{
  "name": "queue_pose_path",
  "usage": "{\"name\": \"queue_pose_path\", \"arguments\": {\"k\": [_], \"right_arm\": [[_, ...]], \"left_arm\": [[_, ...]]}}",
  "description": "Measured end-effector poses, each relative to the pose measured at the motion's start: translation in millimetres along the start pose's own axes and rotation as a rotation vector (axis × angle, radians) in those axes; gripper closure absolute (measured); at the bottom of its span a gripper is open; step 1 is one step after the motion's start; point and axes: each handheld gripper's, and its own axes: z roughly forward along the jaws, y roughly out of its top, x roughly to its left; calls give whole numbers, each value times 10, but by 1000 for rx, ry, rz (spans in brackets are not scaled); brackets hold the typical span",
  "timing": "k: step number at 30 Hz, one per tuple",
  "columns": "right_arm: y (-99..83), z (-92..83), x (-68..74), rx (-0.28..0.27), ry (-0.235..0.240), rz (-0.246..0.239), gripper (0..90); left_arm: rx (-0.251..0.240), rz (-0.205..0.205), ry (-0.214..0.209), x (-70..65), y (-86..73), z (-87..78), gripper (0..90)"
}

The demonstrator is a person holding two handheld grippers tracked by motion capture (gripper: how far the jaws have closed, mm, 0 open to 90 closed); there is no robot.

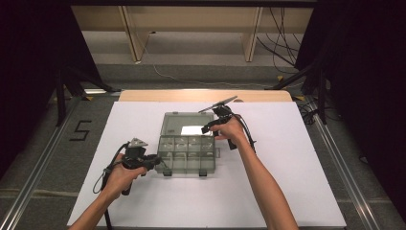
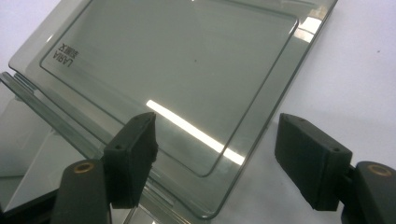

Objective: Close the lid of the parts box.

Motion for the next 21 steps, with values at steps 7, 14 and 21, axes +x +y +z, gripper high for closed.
{"name": "queue_pose_path", "arguments": {"k": [7,14,21], "right_arm": [[-12,33,9,10,14,4,311],[-14,38,5,8,12,14,359],[-26,-74,-79,-58,18,21,579]], "left_arm": [[-28,-37,1,-23,-5,21,717],[-10,-1,-15,9,-5,4,717],[-28,-8,-10,-8,-8,16,718]]}}
